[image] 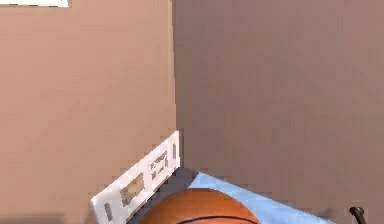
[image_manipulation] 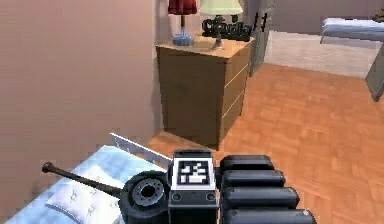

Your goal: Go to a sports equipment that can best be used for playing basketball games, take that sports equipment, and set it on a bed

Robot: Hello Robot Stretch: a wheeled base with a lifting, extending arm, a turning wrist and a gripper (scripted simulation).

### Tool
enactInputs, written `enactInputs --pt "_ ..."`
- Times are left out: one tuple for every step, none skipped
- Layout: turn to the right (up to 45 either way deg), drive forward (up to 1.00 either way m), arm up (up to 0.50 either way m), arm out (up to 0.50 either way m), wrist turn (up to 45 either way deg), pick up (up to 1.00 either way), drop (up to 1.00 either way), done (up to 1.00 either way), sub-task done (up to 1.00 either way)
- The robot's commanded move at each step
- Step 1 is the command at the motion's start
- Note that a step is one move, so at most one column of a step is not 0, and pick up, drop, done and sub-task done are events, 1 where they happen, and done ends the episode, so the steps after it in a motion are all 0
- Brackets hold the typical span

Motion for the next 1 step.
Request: enactInputs --pt "0.0 0.15 0.0 0.0 0.0 0.0 0.0 0.0 0.0"
